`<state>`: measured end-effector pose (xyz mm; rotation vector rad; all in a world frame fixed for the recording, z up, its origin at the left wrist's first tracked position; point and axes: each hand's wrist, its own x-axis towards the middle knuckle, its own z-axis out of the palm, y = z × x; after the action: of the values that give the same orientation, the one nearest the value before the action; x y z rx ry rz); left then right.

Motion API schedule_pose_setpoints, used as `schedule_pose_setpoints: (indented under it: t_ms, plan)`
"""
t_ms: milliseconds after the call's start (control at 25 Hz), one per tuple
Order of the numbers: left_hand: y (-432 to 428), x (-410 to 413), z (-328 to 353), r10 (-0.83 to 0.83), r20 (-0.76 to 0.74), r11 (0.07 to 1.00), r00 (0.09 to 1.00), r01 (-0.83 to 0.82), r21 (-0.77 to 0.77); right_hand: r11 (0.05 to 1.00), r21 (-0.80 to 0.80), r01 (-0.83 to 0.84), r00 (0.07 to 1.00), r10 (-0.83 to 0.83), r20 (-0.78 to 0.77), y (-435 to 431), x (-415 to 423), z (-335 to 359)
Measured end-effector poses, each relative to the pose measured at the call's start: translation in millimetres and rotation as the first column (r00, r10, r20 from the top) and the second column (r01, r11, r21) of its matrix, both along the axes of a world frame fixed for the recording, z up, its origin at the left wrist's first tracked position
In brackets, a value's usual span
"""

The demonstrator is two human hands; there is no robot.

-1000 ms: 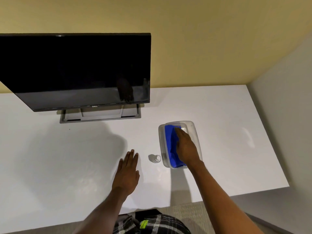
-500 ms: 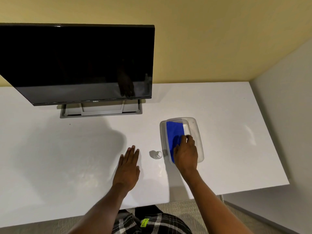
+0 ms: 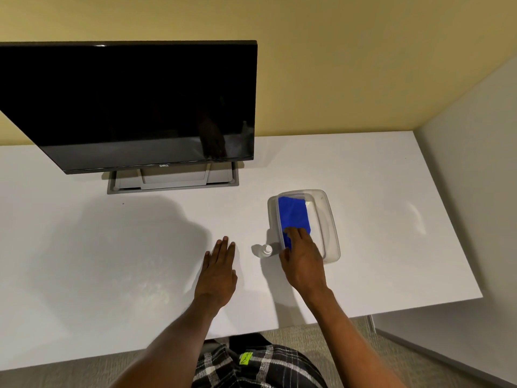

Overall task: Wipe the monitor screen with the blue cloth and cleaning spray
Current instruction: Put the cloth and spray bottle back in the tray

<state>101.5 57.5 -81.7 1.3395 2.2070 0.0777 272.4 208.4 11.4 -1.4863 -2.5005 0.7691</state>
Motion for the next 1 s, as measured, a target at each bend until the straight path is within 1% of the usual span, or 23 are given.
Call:
schedule_pose_setpoints:
  t_ms: [120, 200, 280, 400, 560, 640, 720, 840, 920, 1000]
  plan:
    - [-0.2, 1.4, 2.8, -0.004, -0.008, 1.000, 1.000, 0.004, -0.021, 0.988, -0.138, -0.076, 0.994, 0.064, -0.088, -13.7, -6.2, 0.9]
    - [0.7, 2.0, 4.4, -0.007, -0.020, 1.000, 1.000, 0.006, -0.028, 0.974, -0.197, -0.109, 0.993, 0.097, -0.068, -18.1, -9.5, -3.3]
    - [1.3, 2.2, 5.3, -0.014, -0.025, 0.999, 1.000, 0.013, -0.031, 0.970, -0.219, -0.109, 0.994, 0.106, -0.022, -21.9, -14.4, -8.9]
    - [0.2, 2.8, 4.4, -0.014, -0.029, 0.999, 0.999, 0.013, -0.030, 0.978, -0.195, -0.075, 0.997, 0.073, -0.016, -27.2, -24.0, -15.9]
    - [0.1, 2.7, 2.6, -0.014, -0.024, 1.000, 1.000, 0.013, -0.025, 0.987, -0.159, -0.030, 0.998, 0.021, -0.055, -27.2, -33.8, -12.5]
    - [0.3, 2.6, 3.0, -0.015, -0.026, 1.000, 1.000, 0.015, -0.026, 0.991, -0.136, -0.004, 0.992, -0.013, -0.122, -27.3, -34.3, 0.0]
    - [0.8, 2.8, 4.1, -0.019, -0.028, 0.999, 0.999, 0.018, -0.026, 0.992, -0.122, 0.033, 0.973, -0.060, -0.222, -23.5, -29.7, 21.3]
    - [1.0, 4.3, 2.9, -0.015, -0.027, 0.999, 1.000, 0.015, -0.035, 0.983, -0.147, 0.108, 0.927, -0.153, -0.342, -8.0, -13.3, 57.1]
    - [0.8, 4.9, 1.3, -0.011, -0.034, 0.999, 0.999, 0.009, -0.042, 0.973, -0.159, 0.165, 0.907, -0.213, -0.363, 5.9, 1.5, 69.5]
    - [1.5, 5.4, 1.5, -0.008, -0.037, 0.999, 0.999, 0.006, -0.050, 0.961, -0.149, 0.231, 0.902, -0.269, -0.337, 19.6, 17.8, 68.2]
